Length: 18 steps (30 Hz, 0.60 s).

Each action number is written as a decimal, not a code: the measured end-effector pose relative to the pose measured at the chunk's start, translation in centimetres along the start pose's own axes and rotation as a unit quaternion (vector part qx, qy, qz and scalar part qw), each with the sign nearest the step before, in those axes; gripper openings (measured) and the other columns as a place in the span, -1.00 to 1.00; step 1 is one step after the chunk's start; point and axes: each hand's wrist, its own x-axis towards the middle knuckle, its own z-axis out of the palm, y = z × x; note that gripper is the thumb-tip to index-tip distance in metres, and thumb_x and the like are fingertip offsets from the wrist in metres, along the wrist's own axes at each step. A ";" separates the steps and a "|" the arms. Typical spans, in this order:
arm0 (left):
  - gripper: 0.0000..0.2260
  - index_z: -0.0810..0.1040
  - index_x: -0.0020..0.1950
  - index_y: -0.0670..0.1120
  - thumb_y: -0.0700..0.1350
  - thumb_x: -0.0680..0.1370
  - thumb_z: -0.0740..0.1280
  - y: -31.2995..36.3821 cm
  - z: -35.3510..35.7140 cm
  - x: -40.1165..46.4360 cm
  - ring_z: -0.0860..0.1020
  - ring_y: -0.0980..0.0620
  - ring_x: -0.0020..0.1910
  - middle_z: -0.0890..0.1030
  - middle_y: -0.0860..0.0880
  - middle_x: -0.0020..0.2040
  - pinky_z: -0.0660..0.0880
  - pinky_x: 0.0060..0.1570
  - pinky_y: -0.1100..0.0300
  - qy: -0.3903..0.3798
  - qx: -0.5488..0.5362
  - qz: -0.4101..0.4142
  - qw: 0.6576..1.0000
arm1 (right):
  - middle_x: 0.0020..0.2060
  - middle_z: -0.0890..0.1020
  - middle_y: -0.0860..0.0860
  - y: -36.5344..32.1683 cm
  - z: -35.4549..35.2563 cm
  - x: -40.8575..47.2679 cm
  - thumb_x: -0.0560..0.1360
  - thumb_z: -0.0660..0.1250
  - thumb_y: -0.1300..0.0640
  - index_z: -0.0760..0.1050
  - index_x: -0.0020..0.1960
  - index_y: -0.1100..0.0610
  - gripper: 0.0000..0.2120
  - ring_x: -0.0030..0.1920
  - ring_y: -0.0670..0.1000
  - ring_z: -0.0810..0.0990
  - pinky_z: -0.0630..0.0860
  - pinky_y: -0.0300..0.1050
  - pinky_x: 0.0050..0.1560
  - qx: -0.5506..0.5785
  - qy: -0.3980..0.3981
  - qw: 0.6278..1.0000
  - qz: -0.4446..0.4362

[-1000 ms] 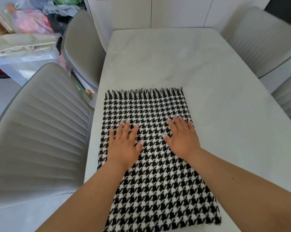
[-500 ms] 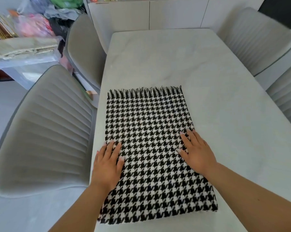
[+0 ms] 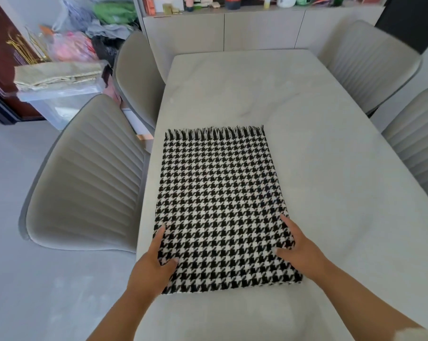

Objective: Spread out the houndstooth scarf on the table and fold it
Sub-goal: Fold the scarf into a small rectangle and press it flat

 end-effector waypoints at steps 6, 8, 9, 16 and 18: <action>-0.73 0.67 0.06 0.03 -0.31 0.52 0.35 1.1 -1.6 -0.5 0.62 -0.07 0.05 0.64 -0.04 0.16 0.54 0.02 0.09 -0.072 -0.279 -0.100 0.952 | 0.38 0.33 -0.11 -1.7 -2.4 -1.7 0.47 0.37 0.34 0.40 0.35 -0.15 -0.43 0.31 -0.07 0.37 0.26 -0.16 0.27 0.154 -0.060 0.986 -0.006; -0.81 0.67 0.01 -0.13 -0.34 0.52 0.32 2.0 -2.3 -0.8 0.65 -0.05 -0.17 0.69 -0.12 0.02 0.52 -0.28 0.18 -0.081 -0.343 -0.120 0.928 | 0.28 0.51 0.01 -2.4 -3.9 -2.1 0.47 0.31 0.39 0.54 0.19 -0.04 -0.57 0.13 0.01 0.56 0.49 -0.03 0.16 0.226 -0.066 0.971 0.035; -0.83 0.66 -0.01 -0.17 -0.33 0.52 0.31 2.5 -2.6 -0.9 0.61 0.00 -0.31 0.69 -0.13 -0.06 0.44 -0.43 0.24 -0.088 -0.370 -0.127 0.916 | 0.20 0.58 0.08 -2.8 -4.6 -2.3 0.49 0.29 0.39 0.57 0.14 0.01 -0.64 0.08 0.09 0.61 0.55 0.02 0.11 0.258 -0.069 0.962 0.052; -0.81 0.66 -0.20 -0.21 -0.27 0.51 0.26 5.9 -4.9 0.2 0.55 0.08 -0.50 0.65 -0.11 -0.26 0.50 -0.59 0.31 -0.101 -0.578 -0.139 0.798 | -0.14 0.61 0.05 -4.7 -7.2 -2.0 0.42 0.35 0.19 0.59 -0.03 0.09 -0.86 -0.24 -0.01 0.55 0.47 -0.17 -0.30 0.450 -0.082 0.887 0.058; -0.73 0.67 -0.25 -0.23 -0.27 0.54 0.22 6.9 -5.6 1.0 0.56 0.06 -0.49 0.64 -0.13 -0.28 0.53 -0.55 0.31 -0.086 -0.606 -0.151 0.776 | -0.18 0.61 0.03 -5.5 -7.6 -1.4 0.36 0.39 0.14 0.61 -0.09 0.10 -0.86 -0.30 -0.02 0.54 0.47 -0.19 -0.38 0.506 -0.079 0.856 0.069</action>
